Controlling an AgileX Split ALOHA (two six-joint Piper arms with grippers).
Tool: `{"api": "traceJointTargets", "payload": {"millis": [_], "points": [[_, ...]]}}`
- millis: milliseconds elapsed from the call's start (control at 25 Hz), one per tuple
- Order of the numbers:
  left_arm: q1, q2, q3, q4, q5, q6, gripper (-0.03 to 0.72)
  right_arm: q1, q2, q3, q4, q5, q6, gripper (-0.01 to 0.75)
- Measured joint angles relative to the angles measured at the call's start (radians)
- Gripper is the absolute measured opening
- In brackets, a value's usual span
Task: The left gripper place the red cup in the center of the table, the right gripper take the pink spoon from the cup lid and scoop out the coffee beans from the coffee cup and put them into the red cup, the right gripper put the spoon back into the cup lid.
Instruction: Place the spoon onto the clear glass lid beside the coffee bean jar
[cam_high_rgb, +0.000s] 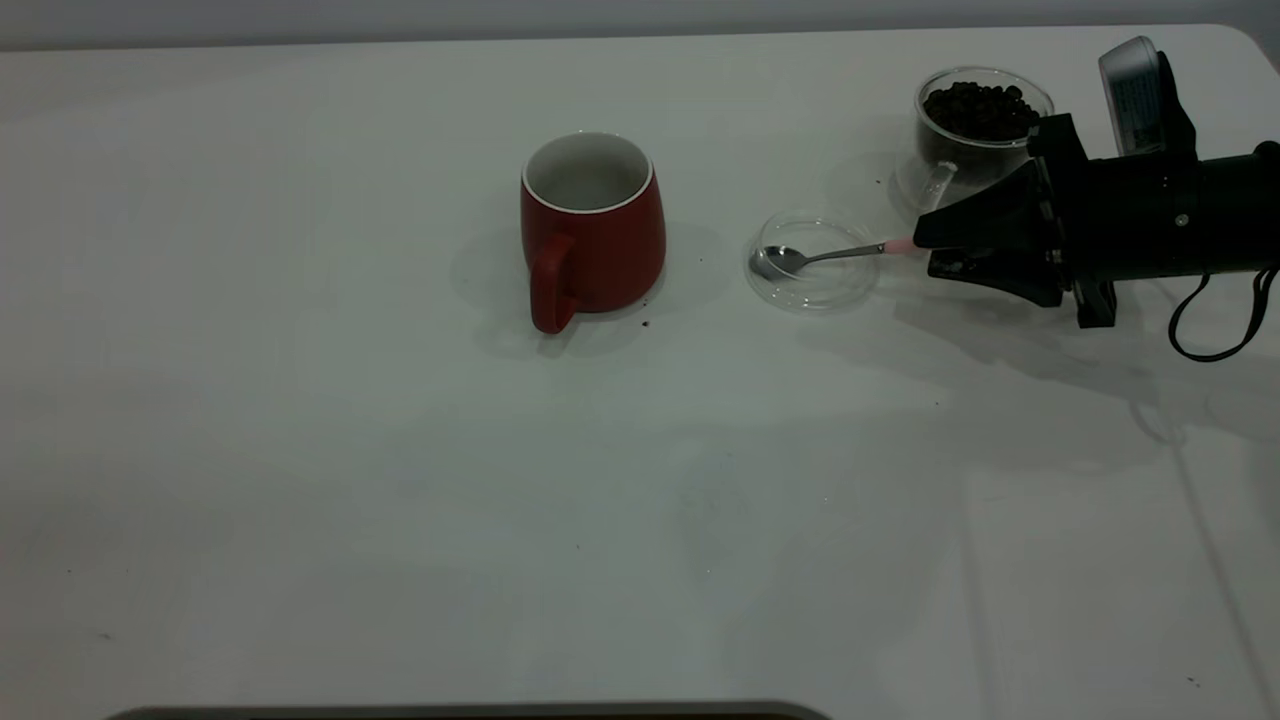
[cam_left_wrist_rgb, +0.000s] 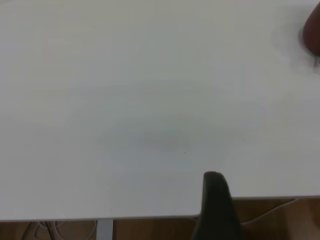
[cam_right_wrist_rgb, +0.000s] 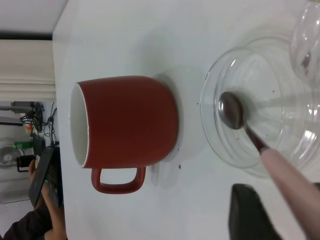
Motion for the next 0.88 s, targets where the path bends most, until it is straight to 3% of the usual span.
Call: {"api": "traceJointTargets", "payload": {"millis": [280, 560, 880], "points": [[0.000, 0.000, 0.000, 0.000, 0.000, 0.000, 0.569, -0.015, 0.001, 0.000, -0.009, 0.002, 0.022, 0.470], [0.000, 0.000, 0.000, 0.000, 0.000, 0.000, 0.569, -0.095, -0.005, 0.000, -0.134, 0.000, 0.114, 0.488], [0.000, 0.000, 0.000, 0.000, 0.000, 0.002, 0.569, -0.099, -0.054, 0.000, -0.216, -0.043, 0.142, 0.488]]}}
